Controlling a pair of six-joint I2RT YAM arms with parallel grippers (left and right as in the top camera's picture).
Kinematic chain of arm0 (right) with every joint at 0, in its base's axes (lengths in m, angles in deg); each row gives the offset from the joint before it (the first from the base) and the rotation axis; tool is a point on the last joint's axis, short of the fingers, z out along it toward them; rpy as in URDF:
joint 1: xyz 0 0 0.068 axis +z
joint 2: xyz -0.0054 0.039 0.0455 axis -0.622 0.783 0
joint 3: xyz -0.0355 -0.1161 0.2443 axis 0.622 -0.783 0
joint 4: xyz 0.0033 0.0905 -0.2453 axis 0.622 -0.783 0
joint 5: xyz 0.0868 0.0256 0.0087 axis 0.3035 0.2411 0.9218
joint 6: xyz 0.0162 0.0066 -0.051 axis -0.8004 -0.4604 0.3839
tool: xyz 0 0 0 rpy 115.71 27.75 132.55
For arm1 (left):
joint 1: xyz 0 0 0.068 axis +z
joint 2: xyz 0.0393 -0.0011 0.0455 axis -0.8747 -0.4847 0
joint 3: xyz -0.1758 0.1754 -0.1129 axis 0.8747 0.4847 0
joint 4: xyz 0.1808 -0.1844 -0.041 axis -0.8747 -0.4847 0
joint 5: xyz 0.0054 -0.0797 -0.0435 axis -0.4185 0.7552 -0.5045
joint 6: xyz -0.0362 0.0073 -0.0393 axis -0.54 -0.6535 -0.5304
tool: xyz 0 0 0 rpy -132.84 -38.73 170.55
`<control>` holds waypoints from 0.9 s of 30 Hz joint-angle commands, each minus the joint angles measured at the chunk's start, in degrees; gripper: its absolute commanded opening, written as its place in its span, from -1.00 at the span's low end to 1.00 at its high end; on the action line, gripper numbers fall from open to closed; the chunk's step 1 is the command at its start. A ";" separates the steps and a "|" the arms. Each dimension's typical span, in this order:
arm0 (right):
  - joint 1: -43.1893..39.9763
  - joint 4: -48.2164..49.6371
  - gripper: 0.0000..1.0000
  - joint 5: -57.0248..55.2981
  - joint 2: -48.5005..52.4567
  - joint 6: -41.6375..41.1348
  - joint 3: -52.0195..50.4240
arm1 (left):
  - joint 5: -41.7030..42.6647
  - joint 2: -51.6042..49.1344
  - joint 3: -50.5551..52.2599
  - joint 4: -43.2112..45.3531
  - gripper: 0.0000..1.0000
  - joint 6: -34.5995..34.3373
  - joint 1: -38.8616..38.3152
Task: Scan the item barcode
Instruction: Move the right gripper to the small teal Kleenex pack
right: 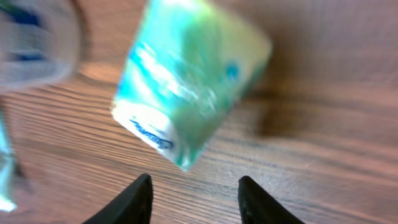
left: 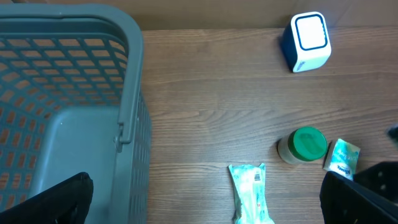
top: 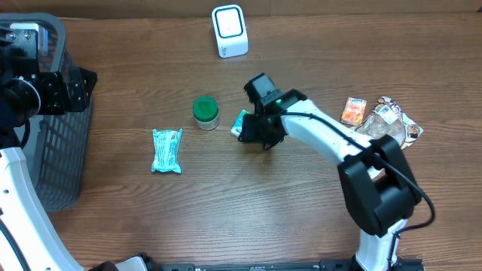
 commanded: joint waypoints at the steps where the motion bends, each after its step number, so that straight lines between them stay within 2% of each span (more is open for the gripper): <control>1: -2.05 3.34 -0.24 -0.15 -4.20 5.31 3.37 | 0.96 -0.20 0.15 0.07 0.99 1.09 -0.02; 3: -2.08 7.17 -0.36 -2.84 -3.67 5.44 3.26 | 0.96 -0.20 0.15 0.07 0.99 1.07 -0.02; 5: -1.99 10.97 -0.58 -4.83 -2.32 5.46 3.17 | 0.96 -0.20 0.15 0.07 0.99 1.07 -0.04; 7: -1.66 14.80 -0.65 -4.74 -0.37 5.44 3.17 | 0.96 -0.20 0.15 0.07 0.99 1.09 -0.02; 9: -1.29 18.86 -0.65 -4.74 2.10 6.56 3.17 | 0.96 -0.20 0.15 0.04 0.99 1.09 -0.02; 12: -0.61 23.28 -0.47 -4.74 5.75 8.17 3.17 | 0.96 -0.20 0.15 0.07 0.99 1.07 -0.02; 14: -0.46 23.65 -0.45 -4.76 7.32 8.37 3.17 | 0.96 -0.20 0.15 0.07 0.99 1.09 -0.02; 20: -0.70 22.01 -0.29 -6.75 8.26 12.20 3.17 | 0.96 -0.20 0.15 0.04 0.99 1.07 -0.02; 27: -2.95 13.33 -0.28 -11.39 7.54 14.45 4.22 | 0.96 -0.20 0.15 0.07 0.99 1.07 -0.02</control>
